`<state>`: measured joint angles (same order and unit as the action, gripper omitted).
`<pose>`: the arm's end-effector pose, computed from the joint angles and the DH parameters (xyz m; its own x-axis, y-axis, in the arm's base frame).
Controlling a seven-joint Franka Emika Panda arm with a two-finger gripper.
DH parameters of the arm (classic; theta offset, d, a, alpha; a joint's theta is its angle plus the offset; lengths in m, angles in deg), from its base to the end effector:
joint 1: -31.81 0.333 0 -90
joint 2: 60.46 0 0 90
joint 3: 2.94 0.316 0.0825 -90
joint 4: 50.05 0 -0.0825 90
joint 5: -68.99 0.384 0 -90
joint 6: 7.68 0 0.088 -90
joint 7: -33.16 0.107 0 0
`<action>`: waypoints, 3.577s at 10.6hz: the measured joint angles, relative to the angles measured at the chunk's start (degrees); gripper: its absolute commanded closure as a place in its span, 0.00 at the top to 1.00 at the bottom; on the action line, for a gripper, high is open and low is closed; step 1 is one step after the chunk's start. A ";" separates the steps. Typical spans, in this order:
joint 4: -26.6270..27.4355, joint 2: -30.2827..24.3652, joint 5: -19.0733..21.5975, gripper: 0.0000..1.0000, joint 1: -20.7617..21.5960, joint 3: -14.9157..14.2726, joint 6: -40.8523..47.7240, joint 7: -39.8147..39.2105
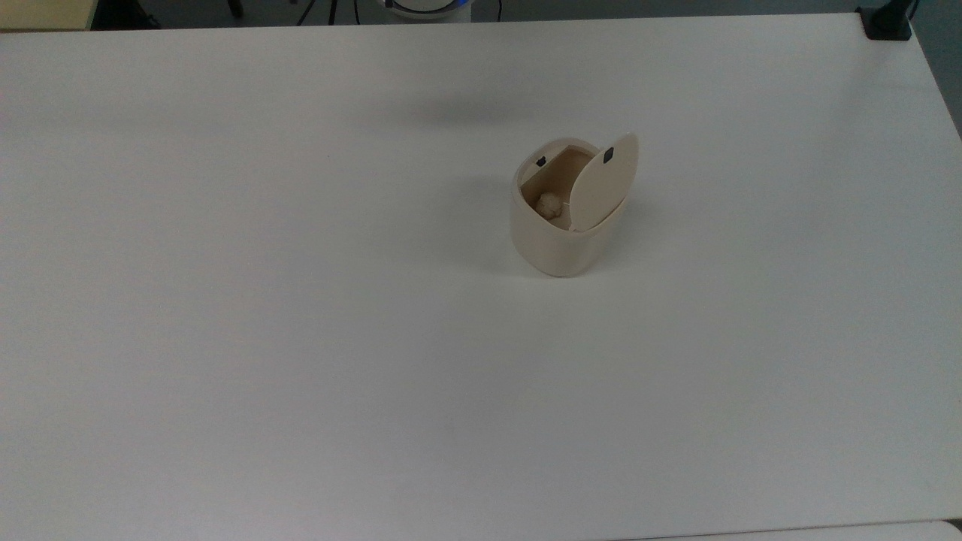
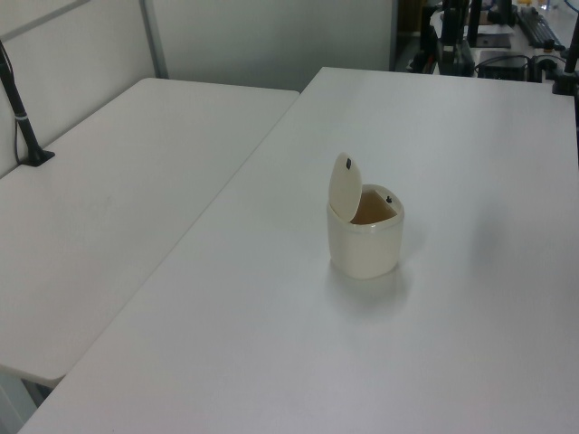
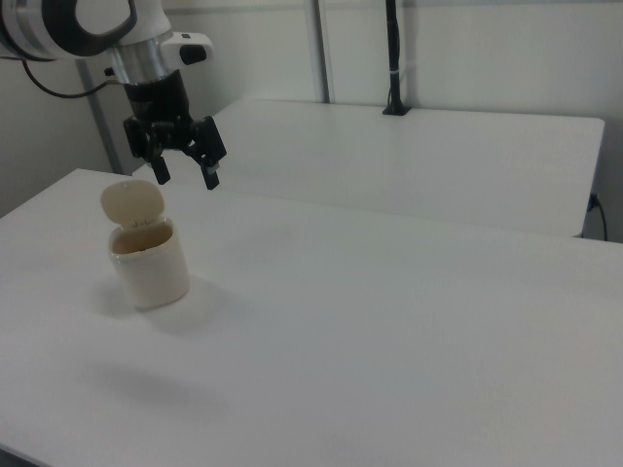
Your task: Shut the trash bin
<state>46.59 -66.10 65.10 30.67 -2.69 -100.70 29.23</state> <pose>0.5280 -0.0150 0.6278 0.9979 0.0564 0.0304 0.0542 -0.9960 0.0705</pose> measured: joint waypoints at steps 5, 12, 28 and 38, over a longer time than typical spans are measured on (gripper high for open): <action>0.03 0.18 0.00 1.00 0.00 0.01 0.00 0.00; 0.03 0.36 0.00 0.00 0.03 0.12 0.00 -0.01; -2.37 12.07 0.20 0.00 11.19 6.16 -24.51 -4.74; -3.41 16.88 -0.06 0.00 16.46 8.55 -31.73 -6.16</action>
<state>43.18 -49.22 65.04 47.13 5.85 -132.43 23.06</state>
